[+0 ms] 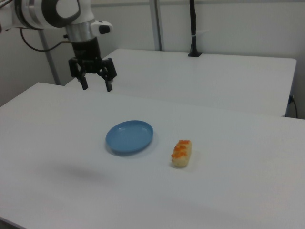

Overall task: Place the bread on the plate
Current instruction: 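Move the gripper down over the orange-topped bread roll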

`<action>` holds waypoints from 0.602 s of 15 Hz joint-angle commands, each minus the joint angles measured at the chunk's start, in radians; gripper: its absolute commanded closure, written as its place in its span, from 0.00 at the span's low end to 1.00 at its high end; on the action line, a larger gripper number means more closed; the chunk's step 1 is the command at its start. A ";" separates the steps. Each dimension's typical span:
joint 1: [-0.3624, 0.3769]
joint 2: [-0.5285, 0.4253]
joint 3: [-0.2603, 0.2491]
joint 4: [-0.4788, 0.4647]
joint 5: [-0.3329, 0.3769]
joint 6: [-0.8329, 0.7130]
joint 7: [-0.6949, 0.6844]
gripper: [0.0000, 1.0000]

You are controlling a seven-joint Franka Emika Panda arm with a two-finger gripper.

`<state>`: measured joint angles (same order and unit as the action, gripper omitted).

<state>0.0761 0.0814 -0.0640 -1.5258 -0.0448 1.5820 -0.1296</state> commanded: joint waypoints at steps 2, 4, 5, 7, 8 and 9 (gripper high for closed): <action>-0.110 0.020 -0.010 -0.022 0.019 0.045 -0.126 0.00; -0.151 0.064 -0.011 -0.022 0.008 0.110 -0.140 0.00; -0.168 0.092 -0.011 -0.023 0.003 0.149 -0.146 0.00; -0.206 0.158 -0.014 -0.025 -0.001 0.235 -0.160 0.00; -0.222 0.191 -0.014 -0.027 -0.009 0.278 -0.172 0.00; -0.232 0.222 -0.014 -0.028 -0.018 0.323 -0.182 0.00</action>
<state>-0.1285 0.2134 -0.0727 -1.5519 -0.0466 1.7919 -0.2723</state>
